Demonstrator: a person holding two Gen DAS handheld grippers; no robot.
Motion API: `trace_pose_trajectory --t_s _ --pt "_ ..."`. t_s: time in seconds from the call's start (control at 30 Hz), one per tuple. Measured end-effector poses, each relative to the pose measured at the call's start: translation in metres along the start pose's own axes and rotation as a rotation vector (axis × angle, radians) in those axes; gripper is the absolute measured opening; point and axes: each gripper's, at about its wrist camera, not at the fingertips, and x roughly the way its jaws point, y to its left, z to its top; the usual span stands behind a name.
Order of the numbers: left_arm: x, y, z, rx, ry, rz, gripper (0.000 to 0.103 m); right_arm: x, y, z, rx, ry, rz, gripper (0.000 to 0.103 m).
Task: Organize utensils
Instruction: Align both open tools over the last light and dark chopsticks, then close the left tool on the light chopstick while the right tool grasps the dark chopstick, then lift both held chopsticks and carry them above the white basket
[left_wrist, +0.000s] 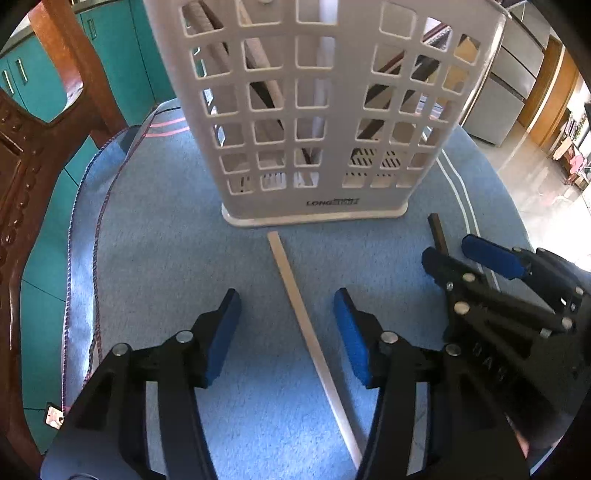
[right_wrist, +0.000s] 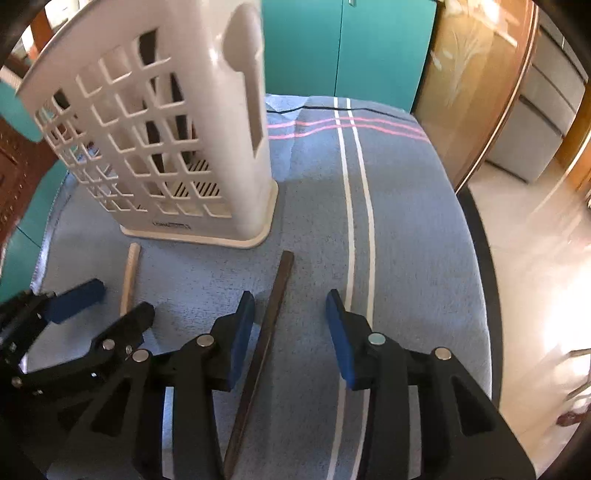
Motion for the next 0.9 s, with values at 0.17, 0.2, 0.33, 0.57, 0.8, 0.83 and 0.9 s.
trace_pose_trajectory --t_s 0.17,0.2,0.33,0.57,0.8,0.83,0.9 --pt "-0.003 -0.006 0.003 0.022 -0.008 -0.008 0.033 -0.002 0.001 -0.001 -0.025 0.001 0.013 0.026" --pt "-0.005 -0.009 0.004 0.028 -0.009 -0.009 0.028 -0.002 0.001 -0.001 -0.03 0.004 0.019 0.024" --pt "-0.005 -0.004 0.007 0.035 -0.002 -0.02 0.013 -0.003 0.002 -0.002 -0.033 0.008 0.027 0.013" --pt "-0.007 0.0 0.001 0.041 0.005 -0.025 0.014 -0.006 0.003 -0.005 -0.027 0.028 0.071 0.011" --pt "-0.007 0.001 -0.007 0.04 -0.001 -0.004 0.012 -0.005 0.014 -0.009 -0.061 0.018 0.05 0.01" --pt "-0.008 0.002 -0.007 0.038 -0.003 -0.008 0.012 -0.006 0.013 -0.009 -0.052 0.02 0.064 0.01" --pt "-0.011 0.004 -0.006 0.025 -0.015 -0.005 0.007 -0.008 0.009 -0.008 -0.021 0.013 0.11 0.007"
